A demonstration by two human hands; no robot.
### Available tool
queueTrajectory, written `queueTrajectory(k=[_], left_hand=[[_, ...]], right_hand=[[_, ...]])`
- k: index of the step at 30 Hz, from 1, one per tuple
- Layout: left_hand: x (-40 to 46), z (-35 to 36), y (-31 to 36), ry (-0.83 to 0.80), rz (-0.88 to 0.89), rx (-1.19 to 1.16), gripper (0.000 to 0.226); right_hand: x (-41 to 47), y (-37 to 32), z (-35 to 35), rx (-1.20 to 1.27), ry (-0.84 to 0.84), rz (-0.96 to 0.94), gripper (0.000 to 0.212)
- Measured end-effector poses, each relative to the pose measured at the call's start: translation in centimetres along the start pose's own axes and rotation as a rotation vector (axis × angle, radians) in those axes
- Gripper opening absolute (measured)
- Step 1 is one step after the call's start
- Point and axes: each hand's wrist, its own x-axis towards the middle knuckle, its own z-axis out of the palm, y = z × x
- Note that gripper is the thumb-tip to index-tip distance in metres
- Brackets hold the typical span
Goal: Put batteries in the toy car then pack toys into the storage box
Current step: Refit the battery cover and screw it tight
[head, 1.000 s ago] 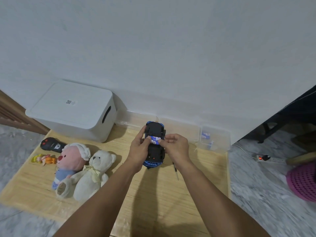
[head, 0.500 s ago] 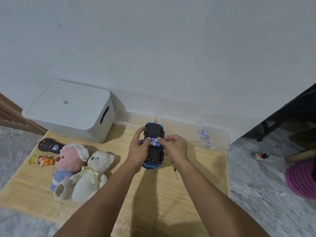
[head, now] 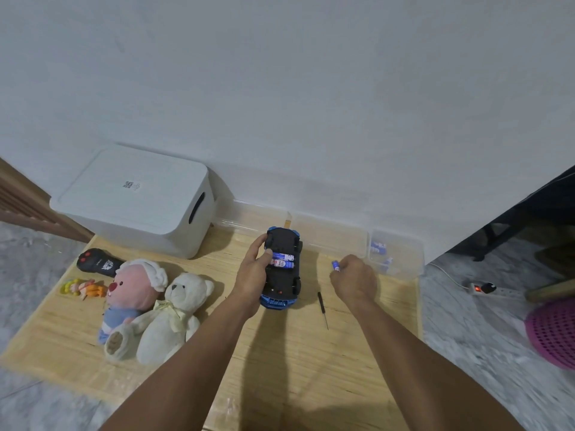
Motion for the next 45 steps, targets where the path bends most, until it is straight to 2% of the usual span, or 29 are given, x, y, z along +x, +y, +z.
queueTrajectory(k=[3, 5, 9, 17, 22, 27, 34, 40, 45], left_hand=[[0.2, -0.2, 0.0, 0.002, -0.023, -0.049, 0.037], [0.1, -0.2, 0.0, -0.002, -0.025, -0.060, 0.039], [-0.1, -0.3, 0.1, 0.000, -0.010, -0.060, 0.042], [-0.4, -0.1, 0.7, 0.025, 0.017, -0.071, 0.046], [-0.6, -0.6, 0.6, 0.022, 0.010, -0.074, 0.048], [-1.0, -0.6, 0.7, -0.016, 0.041, -0.040, 0.060], [-0.9, -0.8, 0.8, -0.060, 0.057, -0.017, 0.066], [-0.8, -0.9, 0.5, -0.070, 0.041, 0.005, 0.067], [-0.8, -0.7, 0.4, -0.076, 0.084, 0.039, 0.066]], right_hand=[[-0.6, -1.6, -0.8, 0.323, -0.101, -0.121, 0.012], [-1.6, -2.8, -1.6, 0.421, -0.161, -0.263, 0.016], [-3.4, -4.5, -2.4, 0.419, -0.203, -0.445, 0.010], [-4.8, -5.8, -1.2, 0.366, -0.144, -0.492, 0.017], [-5.2, -5.8, -1.2, 0.463, -0.112, -0.423, 0.020], [-4.6, -5.9, -1.3, 0.561, -0.150, -0.302, 0.015], [-4.1, -5.4, -1.5, 0.938, -0.439, 0.030, 0.016], [-4.2, -5.1, -1.8, 0.988, -0.503, 0.072, 0.021], [-4.2, -5.5, -1.1, 0.944, -0.424, 0.089, 0.021]])
